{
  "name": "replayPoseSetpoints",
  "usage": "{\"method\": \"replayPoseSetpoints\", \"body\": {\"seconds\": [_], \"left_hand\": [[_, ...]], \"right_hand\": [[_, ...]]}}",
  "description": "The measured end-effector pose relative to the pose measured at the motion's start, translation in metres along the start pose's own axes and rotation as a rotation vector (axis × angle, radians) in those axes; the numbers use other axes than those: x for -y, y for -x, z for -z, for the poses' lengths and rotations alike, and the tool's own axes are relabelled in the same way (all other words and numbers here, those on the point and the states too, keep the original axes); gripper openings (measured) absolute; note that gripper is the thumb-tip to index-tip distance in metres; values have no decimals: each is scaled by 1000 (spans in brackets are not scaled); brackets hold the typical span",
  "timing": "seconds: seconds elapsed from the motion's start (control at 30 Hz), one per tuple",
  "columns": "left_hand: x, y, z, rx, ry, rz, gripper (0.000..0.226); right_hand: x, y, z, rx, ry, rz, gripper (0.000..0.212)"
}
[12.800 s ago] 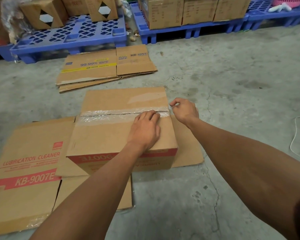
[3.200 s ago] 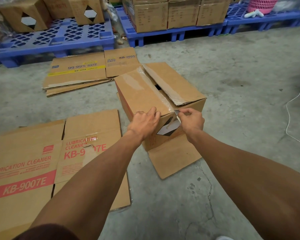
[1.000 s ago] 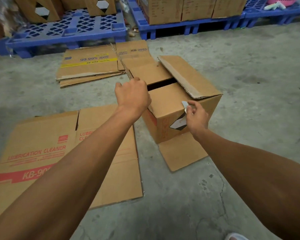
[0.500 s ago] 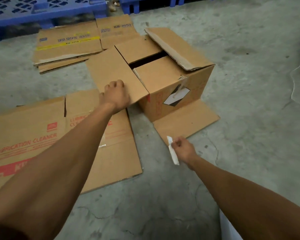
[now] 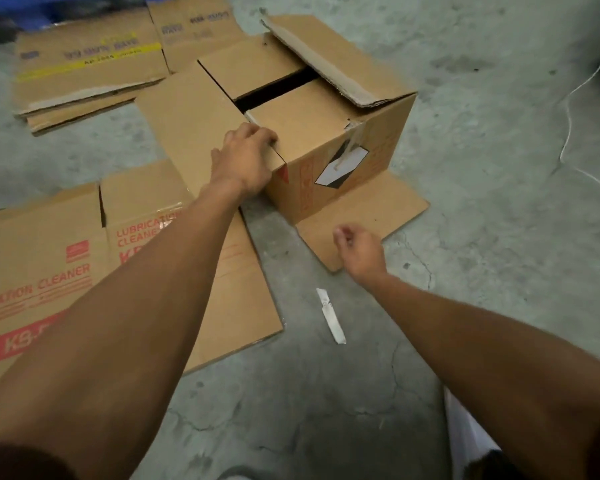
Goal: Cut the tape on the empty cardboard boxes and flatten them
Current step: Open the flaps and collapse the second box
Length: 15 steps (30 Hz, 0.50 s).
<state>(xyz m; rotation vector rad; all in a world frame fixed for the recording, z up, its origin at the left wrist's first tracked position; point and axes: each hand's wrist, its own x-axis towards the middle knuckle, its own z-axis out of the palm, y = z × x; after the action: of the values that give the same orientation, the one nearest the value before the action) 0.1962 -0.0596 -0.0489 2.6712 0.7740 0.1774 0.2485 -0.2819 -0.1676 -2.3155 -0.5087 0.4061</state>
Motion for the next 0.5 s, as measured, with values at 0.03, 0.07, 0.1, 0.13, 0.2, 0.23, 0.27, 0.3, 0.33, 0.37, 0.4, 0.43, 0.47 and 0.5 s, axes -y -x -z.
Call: {"method": "replayPoseSetpoints", "body": {"seconds": [0.03,0.07,0.1,0.13,0.2,0.23,0.27,0.3,0.33,0.37,0.4,0.43,0.47,0.5], "left_hand": [[0,-1,-1,-7,-23,-1,56],[0,1,-3,-9,-42,3,56],[0,-1,-2,-21,-53,8,56],[0,0,-1,-27,-64,14,55],[0,-2,5,-20,-95,34,53],[-1,-4,7,-2,-102,44,52],[-3,-5,8,14,-96,56,49],[-5,-8,12,21,-85,75,47],[-9,-10,13,26,-78,100,44],[-13,-12,15,13,-86,129,41],[-16,-15,17,7,-107,147,40],[-18,-20,16,10,-129,154,40],[-21,-25,16,16,-147,156,41],[-23,-31,16,32,-139,159,44]], "right_hand": [[21,-19,11,-56,-84,11,35],[41,-35,20,-96,-170,-4,39],[66,-53,29,-132,-259,-38,44],[85,-69,34,-169,-342,-104,49],[119,-92,42,-241,-468,-280,63],[128,-99,44,-258,-522,-362,68],[134,-103,44,-265,-561,-418,72],[140,-107,45,-251,-577,-438,75],[139,-109,44,-222,-568,-440,78],[141,-113,43,-182,-543,-424,82],[139,-117,42,-152,-506,-417,85],[138,-119,43,-134,-472,-415,86],[136,-119,43,-122,-443,-408,86],[133,-120,42,-112,-416,-390,86]]}}
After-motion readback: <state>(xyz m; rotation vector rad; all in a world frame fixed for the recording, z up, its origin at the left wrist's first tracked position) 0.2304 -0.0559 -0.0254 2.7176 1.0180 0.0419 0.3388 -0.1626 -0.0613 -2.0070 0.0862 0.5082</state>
